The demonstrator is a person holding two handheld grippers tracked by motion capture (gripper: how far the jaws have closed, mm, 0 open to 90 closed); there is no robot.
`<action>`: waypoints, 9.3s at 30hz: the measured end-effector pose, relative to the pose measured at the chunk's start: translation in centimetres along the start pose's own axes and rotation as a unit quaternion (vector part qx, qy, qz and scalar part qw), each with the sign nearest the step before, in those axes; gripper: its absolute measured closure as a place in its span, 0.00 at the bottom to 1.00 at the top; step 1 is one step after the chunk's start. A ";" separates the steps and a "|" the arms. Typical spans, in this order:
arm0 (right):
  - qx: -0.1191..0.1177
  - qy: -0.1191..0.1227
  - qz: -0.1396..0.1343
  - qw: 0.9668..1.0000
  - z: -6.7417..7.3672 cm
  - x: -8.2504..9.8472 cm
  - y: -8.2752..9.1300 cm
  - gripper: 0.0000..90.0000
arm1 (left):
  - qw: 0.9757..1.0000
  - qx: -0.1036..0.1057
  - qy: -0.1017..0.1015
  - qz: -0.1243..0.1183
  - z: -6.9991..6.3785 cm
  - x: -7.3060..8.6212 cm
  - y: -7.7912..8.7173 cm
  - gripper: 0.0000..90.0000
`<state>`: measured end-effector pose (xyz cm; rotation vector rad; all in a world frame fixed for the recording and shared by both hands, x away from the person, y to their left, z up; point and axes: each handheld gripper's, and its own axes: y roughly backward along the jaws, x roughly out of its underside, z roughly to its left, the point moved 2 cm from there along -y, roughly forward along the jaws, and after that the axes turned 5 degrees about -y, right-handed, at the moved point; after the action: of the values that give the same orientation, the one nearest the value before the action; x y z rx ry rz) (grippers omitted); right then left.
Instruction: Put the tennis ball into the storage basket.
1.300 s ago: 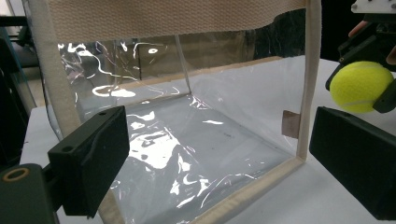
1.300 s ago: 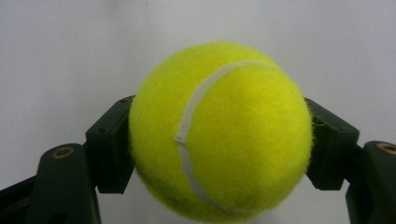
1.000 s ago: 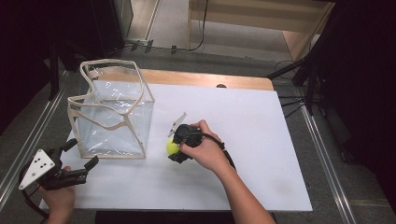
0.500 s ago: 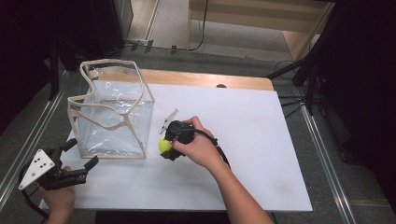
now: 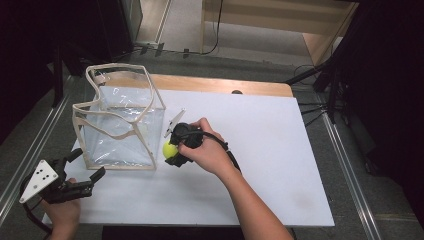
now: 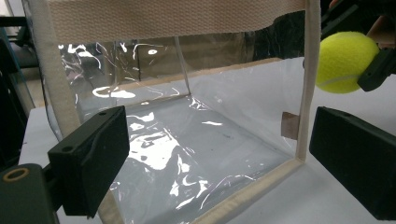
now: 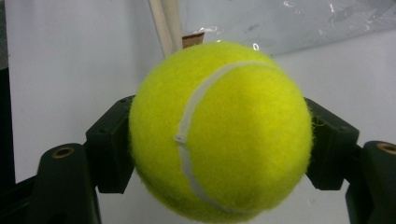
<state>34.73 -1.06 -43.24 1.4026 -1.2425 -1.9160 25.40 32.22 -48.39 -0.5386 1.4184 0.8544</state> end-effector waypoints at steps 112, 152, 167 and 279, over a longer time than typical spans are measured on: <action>0.010 0.041 -0.035 0.998 -2.1 -13.4 9.8 0.26 | 1.000 0.003 0.007 -0.006 0.2 0.0 0.0 0.06; 0.011 0.047 -0.021 0.999 -3.1 -16.1 6.0 0.26 | 1.000 0.004 0.015 -0.013 0.4 0.0 0.1 0.06; 0.013 0.053 0.012 0.998 -3.3 -15.7 4.2 0.26 | 1.000 0.005 0.014 -0.013 0.4 0.0 0.1 0.06; 0.030 -0.010 -0.117 0.993 -1.1 -0.7 1.4 0.11 | 1.000 0.002 0.006 0.001 0.1 0.0 -0.2 0.06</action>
<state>35.82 -1.61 -41.76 1.6254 -1.1992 -2.0662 25.58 32.20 -48.40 -0.5402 1.4323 0.8510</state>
